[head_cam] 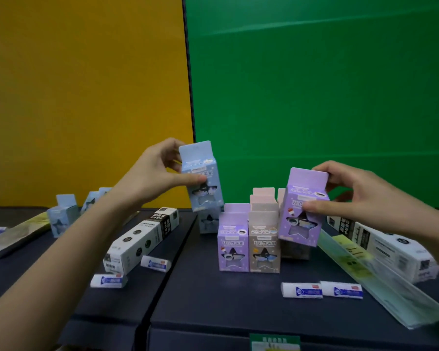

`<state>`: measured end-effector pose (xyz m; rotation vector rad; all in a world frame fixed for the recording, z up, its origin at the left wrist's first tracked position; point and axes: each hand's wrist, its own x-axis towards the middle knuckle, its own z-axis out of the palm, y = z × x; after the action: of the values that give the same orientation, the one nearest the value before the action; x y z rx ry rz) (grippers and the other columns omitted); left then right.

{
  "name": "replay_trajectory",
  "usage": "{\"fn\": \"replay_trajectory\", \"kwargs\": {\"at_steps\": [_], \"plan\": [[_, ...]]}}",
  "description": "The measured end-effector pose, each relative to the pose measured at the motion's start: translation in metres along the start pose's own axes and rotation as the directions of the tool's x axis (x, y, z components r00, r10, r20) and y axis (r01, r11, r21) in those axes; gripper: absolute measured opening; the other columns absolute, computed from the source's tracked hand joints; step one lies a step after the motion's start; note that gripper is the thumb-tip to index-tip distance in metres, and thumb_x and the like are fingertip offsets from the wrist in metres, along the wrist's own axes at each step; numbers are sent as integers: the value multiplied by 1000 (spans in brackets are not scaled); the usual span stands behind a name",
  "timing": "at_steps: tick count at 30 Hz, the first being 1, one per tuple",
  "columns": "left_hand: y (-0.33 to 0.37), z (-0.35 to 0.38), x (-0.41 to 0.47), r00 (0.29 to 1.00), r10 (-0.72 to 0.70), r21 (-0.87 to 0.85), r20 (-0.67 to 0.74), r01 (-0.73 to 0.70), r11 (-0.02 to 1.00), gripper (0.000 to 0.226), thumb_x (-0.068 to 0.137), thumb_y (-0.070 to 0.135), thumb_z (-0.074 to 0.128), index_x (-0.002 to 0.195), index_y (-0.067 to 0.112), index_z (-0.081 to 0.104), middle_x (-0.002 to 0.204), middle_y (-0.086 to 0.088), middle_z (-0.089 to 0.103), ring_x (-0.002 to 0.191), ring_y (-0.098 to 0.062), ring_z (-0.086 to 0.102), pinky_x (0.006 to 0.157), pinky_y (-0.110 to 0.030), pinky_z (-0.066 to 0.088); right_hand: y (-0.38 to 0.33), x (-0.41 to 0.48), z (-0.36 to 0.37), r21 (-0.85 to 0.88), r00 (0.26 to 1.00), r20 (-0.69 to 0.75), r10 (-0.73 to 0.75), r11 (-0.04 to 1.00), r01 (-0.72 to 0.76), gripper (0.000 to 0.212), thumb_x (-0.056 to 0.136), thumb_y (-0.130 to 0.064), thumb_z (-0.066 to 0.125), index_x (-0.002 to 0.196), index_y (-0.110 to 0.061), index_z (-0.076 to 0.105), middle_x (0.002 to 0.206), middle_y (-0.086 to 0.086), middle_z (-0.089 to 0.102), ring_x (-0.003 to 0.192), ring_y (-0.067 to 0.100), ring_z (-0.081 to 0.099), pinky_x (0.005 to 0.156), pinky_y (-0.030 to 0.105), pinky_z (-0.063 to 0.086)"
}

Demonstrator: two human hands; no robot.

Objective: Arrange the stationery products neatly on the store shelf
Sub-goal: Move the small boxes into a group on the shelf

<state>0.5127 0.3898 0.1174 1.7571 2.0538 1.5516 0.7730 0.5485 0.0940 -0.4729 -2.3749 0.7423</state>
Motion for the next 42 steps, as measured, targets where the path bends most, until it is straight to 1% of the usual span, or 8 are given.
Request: {"fn": "replay_trajectory", "kwargs": {"at_steps": [8, 12, 16, 19, 24, 30, 35, 42], "plan": [[-28, 33, 66, 995, 25, -6, 101, -24, 1000, 39, 70, 9, 74, 98, 7, 48, 104, -13, 61, 89, -33, 60, 81, -49, 50, -9, -8, 6, -38, 991, -53, 123, 991, -125, 41, 58, -45, 69, 94, -30, 58, 95, -20, 68, 86, 6, 65, 78, 35, 56], [-38, 50, 84, 982, 3, -25, 187, 2, 1000, 38, 68, 8, 76, 95, 9, 49, 88, -2, 60, 78, -19, 58, 69, -31, 48, -12, -9, 4, -48, 988, -68, 137, 989, -140, 40, 59, -43, 70, 95, -28, 59, 93, -11, 71, 84, 1, 64, 73, 23, 55], [-47, 59, 89, 952, -23, 33, 305, 13, 999, 37, 66, 12, 79, 94, 8, 55, 69, 4, 57, 61, -11, 53, 59, -23, 41, -15, -9, 1, -21, 987, -83, 136, 990, -139, 30, 70, -24, 73, 96, -21, 58, 90, -4, 69, 62, -7, 60, 45, 5, 39], [-58, 63, 90, 939, -45, 94, 342, 13, 995, 38, 65, 12, 80, 92, 8, 55, 65, 7, 56, 57, -7, 52, 52, -18, 38, -15, -8, 1, -23, 989, -78, 125, 992, -127, 39, 61, -38, 71, 95, -24, 59, 89, -7, 71, 71, -2, 63, 57, 12, 49], [-68, 73, 90, 912, -41, 251, 408, -69, 966, 43, 64, 16, 81, 97, 7, 55, 75, 5, 55, 72, -17, 54, 63, -27, 43, -12, -2, 5, -29, 992, -68, 111, 993, -113, 43, 56, -46, 69, 94, -28, 59, 95, -17, 69, 86, 9, 65, 76, 33, 56], [-77, 82, 90, 880, -18, 405, 475, -201, 892, 39, 69, 15, 75, 102, 7, 57, 97, -6, 58, 96, -26, 56, 81, -35, 46, -12, 14, 15, -12, 996, -53, 70, 997, -70, 45, 56, -43, 70, 96, -26, 59, 95, -7, 71, 89, 5, 64, 73, 18, 54], [-83, 86, 88, 879, -9, 487, 477, -256, 835, 41, 70, 27, 74, 104, 9, 58, 109, -6, 64, 102, -22, 55, 89, -35, 40, -22, 28, 25, -56, 999, -9, 32, 998, -32, 43, 62, -45, 72, 98, -26, 58, 99, -7, 69, 88, 6, 64, 82, 33, 56], [-79, 59, 85, 893, 51, 339, 448, -222, 914, 41, 77, 32, 68, 109, 8, 61, 114, -8, 66, 103, -21, 59, 91, -40, 46, -46, 57, 54, -34, 996, 49, -68, 997, 70, 36, 69, -29, 74, 99, -21, 56, 99, -4, 66, 85, 12, 62, 86, 41, 52]]}}
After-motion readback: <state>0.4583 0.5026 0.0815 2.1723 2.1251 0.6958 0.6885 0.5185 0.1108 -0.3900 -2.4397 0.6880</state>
